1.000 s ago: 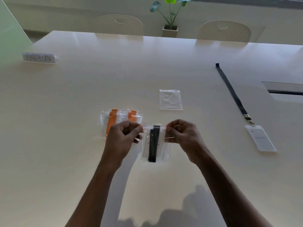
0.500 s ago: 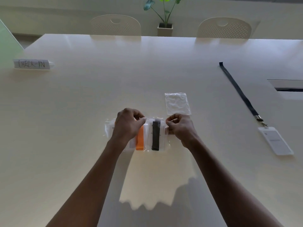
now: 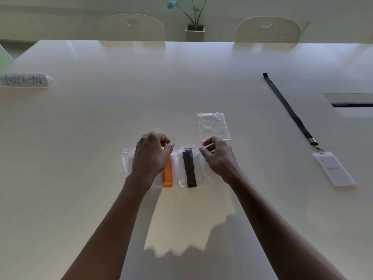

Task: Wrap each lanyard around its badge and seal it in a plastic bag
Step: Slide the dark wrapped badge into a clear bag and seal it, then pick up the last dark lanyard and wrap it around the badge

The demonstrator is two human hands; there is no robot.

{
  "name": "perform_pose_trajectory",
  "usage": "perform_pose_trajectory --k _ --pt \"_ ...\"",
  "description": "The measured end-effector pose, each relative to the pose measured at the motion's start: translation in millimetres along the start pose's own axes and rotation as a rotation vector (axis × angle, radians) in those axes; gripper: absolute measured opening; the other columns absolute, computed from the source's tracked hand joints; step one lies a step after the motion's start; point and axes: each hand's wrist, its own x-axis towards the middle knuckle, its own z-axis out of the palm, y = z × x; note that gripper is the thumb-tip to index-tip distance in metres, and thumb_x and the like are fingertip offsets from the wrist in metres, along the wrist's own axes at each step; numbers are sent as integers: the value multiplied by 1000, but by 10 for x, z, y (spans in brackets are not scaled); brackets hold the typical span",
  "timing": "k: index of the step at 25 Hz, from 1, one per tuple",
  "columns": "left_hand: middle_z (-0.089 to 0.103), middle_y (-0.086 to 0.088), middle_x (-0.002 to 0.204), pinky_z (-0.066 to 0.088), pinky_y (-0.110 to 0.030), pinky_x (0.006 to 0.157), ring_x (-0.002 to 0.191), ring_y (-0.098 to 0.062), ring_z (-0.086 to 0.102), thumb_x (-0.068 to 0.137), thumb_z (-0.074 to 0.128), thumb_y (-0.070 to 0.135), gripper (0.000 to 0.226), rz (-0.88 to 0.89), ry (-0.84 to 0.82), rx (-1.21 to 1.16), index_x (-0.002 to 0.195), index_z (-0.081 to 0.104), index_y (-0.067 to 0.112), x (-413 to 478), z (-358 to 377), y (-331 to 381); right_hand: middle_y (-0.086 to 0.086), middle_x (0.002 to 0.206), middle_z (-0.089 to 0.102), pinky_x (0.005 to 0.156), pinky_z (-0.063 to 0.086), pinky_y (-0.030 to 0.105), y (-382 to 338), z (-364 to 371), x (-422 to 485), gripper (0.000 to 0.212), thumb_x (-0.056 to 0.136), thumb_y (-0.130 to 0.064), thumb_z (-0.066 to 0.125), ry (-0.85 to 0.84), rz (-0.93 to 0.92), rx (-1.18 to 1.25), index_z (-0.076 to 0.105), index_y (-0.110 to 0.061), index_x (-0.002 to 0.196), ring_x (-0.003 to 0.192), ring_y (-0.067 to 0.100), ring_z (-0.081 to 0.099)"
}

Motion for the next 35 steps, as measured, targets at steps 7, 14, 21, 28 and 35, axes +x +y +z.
perform_pose_trajectory --k 7,14,21,28,35 --pt "70 -12 135 48 -38 108 128 -28 61 96 75 20 39 56 104 1 132 69 9 -389 156 354 1 101 71 76 53 29 62 -51 -193 12 101 -19 63 103 -206 22 72 -14 107 85 16 67" --pt "63 -16 145 40 -40 119 138 -30 56 97 73 22 50 59 67 37 141 62 3 -825 560 782 3 127 67 99 53 35 367 -378 -501 26 100 -19 62 90 -364 -177 68 -14 125 118 21 61" --pt "60 -15 149 40 -43 121 143 -30 52 96 74 23 52 134 2 24 143 60 6 -972 1280 1544 4 131 66 103 53 39 1011 -1192 -574 31 101 -23 63 197 -299 -263 63 -16 131 121 21 60" --pt "54 -12 154 34 -36 125 147 -24 46 101 65 29 61 227 -176 -17 154 46 6 -924 2079 2364 7 134 61 107 46 38 1698 -2146 -615 46 96 -28 70 354 -169 -340 56 -14 138 125 25 56" --pt "55 -9 153 35 -38 117 143 -25 46 103 56 23 55 247 -288 -2 154 44 9 -662 2597 2990 7 136 54 105 44 38 2075 -2660 -581 65 91 -46 71 394 11 -384 49 -16 144 124 26 52"
